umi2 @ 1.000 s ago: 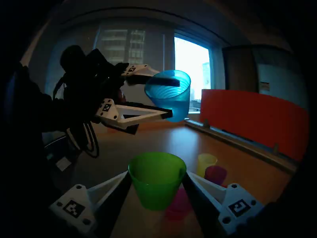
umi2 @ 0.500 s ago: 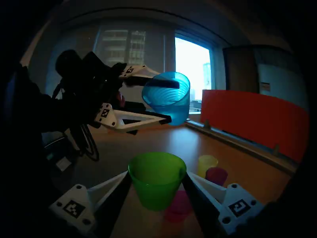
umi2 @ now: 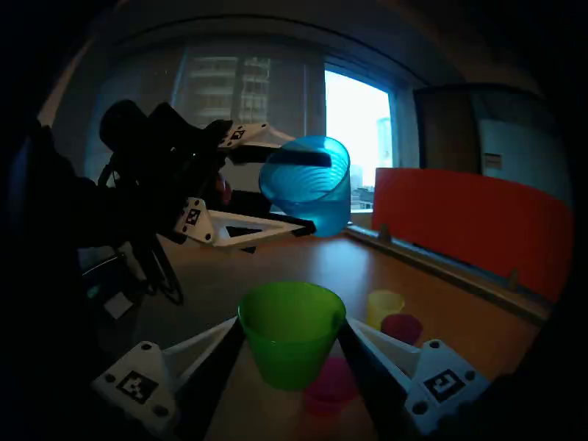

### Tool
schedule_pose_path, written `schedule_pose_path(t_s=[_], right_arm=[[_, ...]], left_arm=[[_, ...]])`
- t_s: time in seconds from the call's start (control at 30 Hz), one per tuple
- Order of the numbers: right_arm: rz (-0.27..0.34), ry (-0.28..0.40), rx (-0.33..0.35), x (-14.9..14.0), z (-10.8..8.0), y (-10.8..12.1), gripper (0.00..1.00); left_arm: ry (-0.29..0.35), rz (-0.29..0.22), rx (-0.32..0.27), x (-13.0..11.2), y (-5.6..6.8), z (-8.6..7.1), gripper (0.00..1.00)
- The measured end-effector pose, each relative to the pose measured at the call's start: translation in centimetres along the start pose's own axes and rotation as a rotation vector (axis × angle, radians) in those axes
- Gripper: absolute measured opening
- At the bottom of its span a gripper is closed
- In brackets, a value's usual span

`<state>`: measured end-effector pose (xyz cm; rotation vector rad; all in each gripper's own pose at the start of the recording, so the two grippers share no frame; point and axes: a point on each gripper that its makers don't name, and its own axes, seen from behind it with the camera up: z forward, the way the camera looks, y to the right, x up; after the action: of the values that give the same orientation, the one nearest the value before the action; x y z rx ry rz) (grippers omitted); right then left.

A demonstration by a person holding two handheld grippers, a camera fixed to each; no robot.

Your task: Pour water

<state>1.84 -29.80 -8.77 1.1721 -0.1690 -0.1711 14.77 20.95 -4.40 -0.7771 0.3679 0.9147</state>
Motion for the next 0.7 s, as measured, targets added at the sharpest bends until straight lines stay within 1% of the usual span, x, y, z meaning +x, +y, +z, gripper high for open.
schedule_pose_path(t_s=[0.47,0.7], right_arm=[[-0.005,-0.001,0.000,0.25,0.16,0.07,0.89],[-0.008,-0.002,-0.002,0.30,0.05,0.23,0.89]], left_arm=[[0.016,0.045,-0.015,0.09,0.64,0.17,0.81],[0.018,0.062,-0.014,0.08,0.59,0.35,0.81]])
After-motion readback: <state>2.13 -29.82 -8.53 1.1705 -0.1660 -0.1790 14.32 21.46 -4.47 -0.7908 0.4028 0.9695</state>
